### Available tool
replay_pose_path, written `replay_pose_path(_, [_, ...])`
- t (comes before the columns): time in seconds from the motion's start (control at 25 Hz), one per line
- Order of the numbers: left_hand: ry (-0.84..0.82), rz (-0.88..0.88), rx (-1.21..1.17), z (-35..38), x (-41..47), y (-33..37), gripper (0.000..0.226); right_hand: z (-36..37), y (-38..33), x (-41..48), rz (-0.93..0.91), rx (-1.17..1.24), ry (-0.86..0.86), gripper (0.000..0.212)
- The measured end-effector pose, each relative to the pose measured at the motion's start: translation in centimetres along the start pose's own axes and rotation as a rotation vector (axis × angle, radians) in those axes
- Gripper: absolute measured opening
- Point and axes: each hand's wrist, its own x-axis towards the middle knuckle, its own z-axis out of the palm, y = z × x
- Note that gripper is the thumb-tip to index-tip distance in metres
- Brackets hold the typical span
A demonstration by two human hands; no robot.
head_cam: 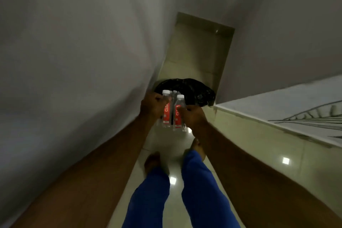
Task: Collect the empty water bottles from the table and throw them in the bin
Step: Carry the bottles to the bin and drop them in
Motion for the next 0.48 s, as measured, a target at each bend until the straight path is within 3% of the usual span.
replay_pose_path(0.12, [-0.002, -0.012, 0.094, 4.1, 7.8, -3.1, 0.037, 1.6, 2.8, 8.5, 0.018, -0.100, 0.039, 0.046])
replay_pose_path(0.2, [0.016, 0.000, 0.151, 6.1, 10.6, -4.3, 0.041, 1.9, 3.3, 11.7, 0.006, -0.179, 0.071, 0.051])
replay_pose_path(0.32, [0.039, 0.015, 0.213, 8.2, 12.1, -4.6, 0.045, 2.1, 3.9, 14.5, -0.010, -0.233, 0.089, 0.045])
replay_pose_path(0.48, [0.039, -0.015, 0.197, 7.2, 9.1, -2.9, 0.040, 1.5, 3.9, 12.1, 0.003, -0.145, 0.101, 0.014])
